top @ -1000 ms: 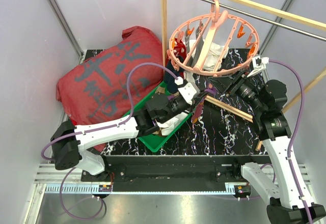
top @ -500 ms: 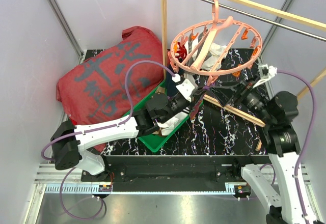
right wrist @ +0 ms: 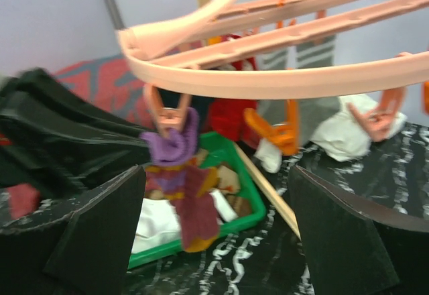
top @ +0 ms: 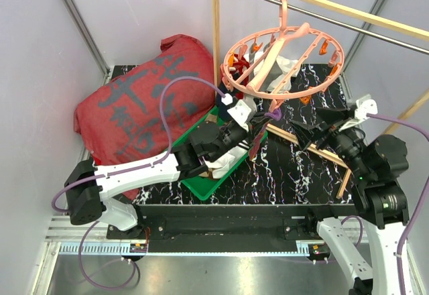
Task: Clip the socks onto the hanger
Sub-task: Clamp the sock onto the hanger.
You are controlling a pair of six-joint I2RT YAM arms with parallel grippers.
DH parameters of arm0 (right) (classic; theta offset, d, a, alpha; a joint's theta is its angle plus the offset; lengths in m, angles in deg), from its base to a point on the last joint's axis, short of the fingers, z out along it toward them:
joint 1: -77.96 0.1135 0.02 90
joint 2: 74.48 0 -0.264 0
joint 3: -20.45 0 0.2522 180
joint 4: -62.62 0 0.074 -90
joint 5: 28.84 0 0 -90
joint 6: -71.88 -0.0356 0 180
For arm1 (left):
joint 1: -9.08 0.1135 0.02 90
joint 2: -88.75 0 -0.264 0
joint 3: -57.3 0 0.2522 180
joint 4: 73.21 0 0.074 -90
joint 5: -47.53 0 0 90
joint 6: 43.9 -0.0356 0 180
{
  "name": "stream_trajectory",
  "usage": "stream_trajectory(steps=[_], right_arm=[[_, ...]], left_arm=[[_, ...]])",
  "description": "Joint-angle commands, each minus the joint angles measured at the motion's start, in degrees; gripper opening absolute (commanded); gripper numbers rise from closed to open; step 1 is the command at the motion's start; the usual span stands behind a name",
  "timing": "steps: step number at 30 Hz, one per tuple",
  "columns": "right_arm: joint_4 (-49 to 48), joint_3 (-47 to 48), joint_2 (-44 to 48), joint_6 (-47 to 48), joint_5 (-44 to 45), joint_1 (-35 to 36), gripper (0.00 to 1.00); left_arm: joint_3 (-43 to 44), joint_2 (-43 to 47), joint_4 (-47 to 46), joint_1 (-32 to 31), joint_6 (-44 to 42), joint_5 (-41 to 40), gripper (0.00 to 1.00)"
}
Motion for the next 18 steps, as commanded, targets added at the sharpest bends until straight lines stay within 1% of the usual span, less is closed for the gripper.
stream_trajectory(steps=[1, 4, 10, 18], right_arm=[[-0.04, 2.33, -3.12, 10.43, 6.91, 0.23, 0.95], [-2.06, 2.77, -4.44, 12.63, 7.37, 0.32, 0.95], [-5.49, 4.79, -8.83, 12.46, 2.98, 0.24, 0.87], [-9.18, 5.58, -12.35, 13.25, 2.97, 0.15, 0.76]], left_arm=[[-0.14, 3.75, -3.07, 0.63, 2.56, -1.38, 0.0], [-0.58, 4.19, -3.07, 0.72, 2.91, -1.03, 0.0], [-0.58, 4.19, -3.24, 0.9, 3.7, -0.24, 0.0], [-0.75, 4.63, -2.71, 1.07, 3.79, -0.06, 0.0]])
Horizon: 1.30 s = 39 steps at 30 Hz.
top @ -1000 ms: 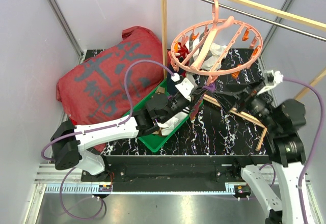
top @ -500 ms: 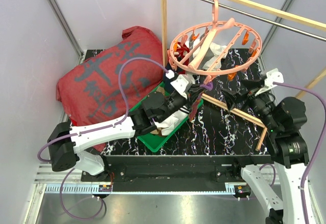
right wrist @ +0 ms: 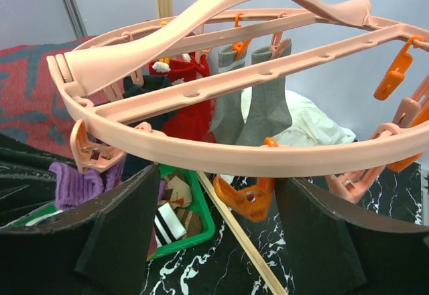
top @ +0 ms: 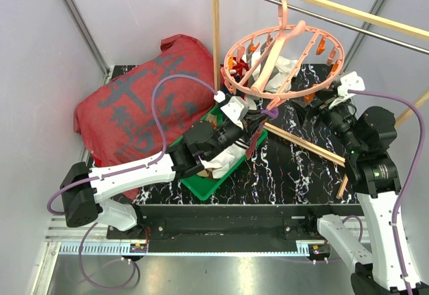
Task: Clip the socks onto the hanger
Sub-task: Clamp the sock onto the hanger, then open the clamp at the hanger.
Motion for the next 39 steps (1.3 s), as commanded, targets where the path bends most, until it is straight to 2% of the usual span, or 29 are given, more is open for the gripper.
stream_trajectory(steps=[1, 12, 19, 23, 27, 31, 38, 39], right_arm=[[-4.59, 2.39, -1.51, 1.54, -0.7, 0.23, 0.75], [-5.56, 0.98, -2.04, 1.98, 0.18, 0.24, 0.61], [-5.48, 0.72, -1.87, 1.89, 0.35, 0.23, 0.42], [-5.21, 0.63, -1.08, 0.58, -0.52, 0.23, 0.24], [-3.81, 0.89, -0.29, -2.06, -2.28, 0.23, 0.16], [-1.53, 1.33, 0.33, -6.01, -4.65, 0.23, 0.15], [-0.82, 0.11, 1.82, -12.42, -8.26, 0.23, 0.15], [-0.82, 0.02, 1.91, -12.78, -8.26, 0.23, 0.15]], left_arm=[[-0.05, 2.27, -2.93, 0.5, 0.75, -0.13, 0.0], [-0.05, 2.45, -2.41, 0.51, 1.1, 0.13, 0.0], [0.03, 2.62, -1.88, 0.68, 1.1, 0.4, 0.0], [0.03, 2.54, -1.27, 1.38, 0.84, 1.1, 0.01], [1.35, 1.66, 1.19, 3.49, -0.04, 5.47, 0.08], [2.23, 0.43, 1.9, 8.57, 1.63, 12.6, 0.15], [8.9, -4.49, 5.59, 14.56, 1.81, 21.4, 0.4], [10.56, -5.45, 6.11, 14.92, 1.89, 22.36, 0.47]])
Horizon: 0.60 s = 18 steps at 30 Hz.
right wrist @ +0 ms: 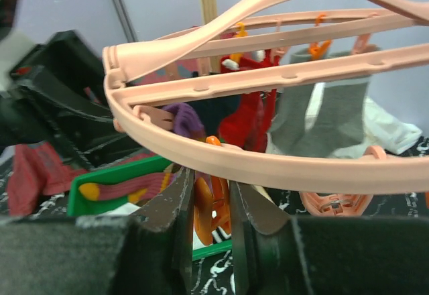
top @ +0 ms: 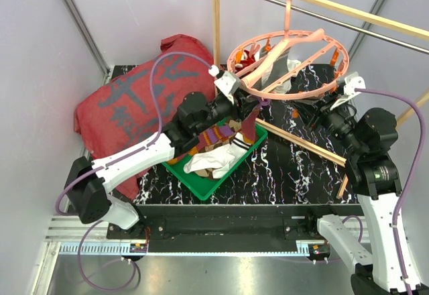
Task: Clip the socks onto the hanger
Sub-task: Open the clamp at the hanger.
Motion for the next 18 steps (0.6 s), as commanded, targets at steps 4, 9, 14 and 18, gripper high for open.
stream_trajectory(steps=[4, 9, 14, 18], right_arm=[[-1.06, -0.84, 1.56, -7.13, -2.75, 0.23, 0.15], [-3.52, -2.59, 1.12, -10.39, -3.28, 0.23, 0.15], [-5.89, -3.83, 0.42, -12.15, -3.72, 0.24, 0.14], [-6.51, -4.44, 0.07, -12.41, -3.81, 0.23, 0.14]], left_arm=[[6.81, -2.45, 3.09, 3.14, 0.83, 8.87, 0.66], [0.4, 4.84, 5.63, 3.23, 0.3, 9.14, 0.86], [-7.24, 14.76, 12.22, 3.14, -2.24, 9.22, 0.95], [-12.17, 20.49, 20.12, 3.06, -3.65, 5.81, 0.94]])
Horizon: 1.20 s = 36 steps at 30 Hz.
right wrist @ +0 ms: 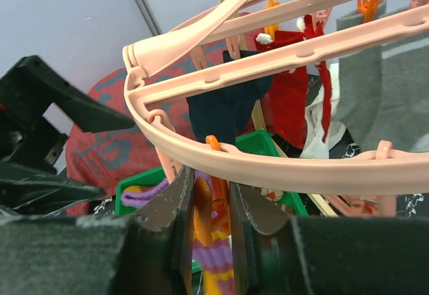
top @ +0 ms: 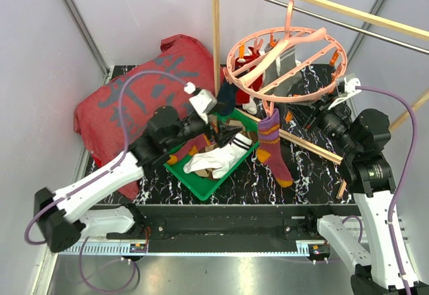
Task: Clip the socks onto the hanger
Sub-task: Open the clamp at the hanger.
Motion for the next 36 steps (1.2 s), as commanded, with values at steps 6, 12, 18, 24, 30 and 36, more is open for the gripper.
stream_trajectory(steps=[6, 12, 18, 24, 30, 36], right_arm=[[-4.46, -1.48, -0.43, -1.73, -1.84, 0.32, 0.14], [-4.37, -1.92, -0.35, -0.94, -1.75, 0.23, 0.14], [-3.85, -2.36, 0.62, -0.41, -1.4, 0.15, 0.14], [-3.14, -2.53, 0.88, 0.3, -1.49, 0.23, 0.15], [-3.05, -2.88, 0.8, 0.29, -1.75, 0.15, 0.15], [-3.05, -3.15, 0.27, 0.21, -2.1, 0.23, 0.15]], left_arm=[[-10.09, 6.34, 12.17, 0.15, 1.56, -15.53, 0.88], [-4.83, -4.98, 15.95, 2.25, 2.88, -19.58, 0.73], [7.82, -21.42, 22.72, 6.48, 3.15, -18.44, 0.64], [15.83, -34.25, 24.57, 8.32, 3.33, -18.35, 0.56], [23.21, -45.33, 28.61, 8.94, 2.62, -18.45, 0.53], [25.67, -53.24, 30.19, 8.94, 2.62, -16.33, 0.44]])
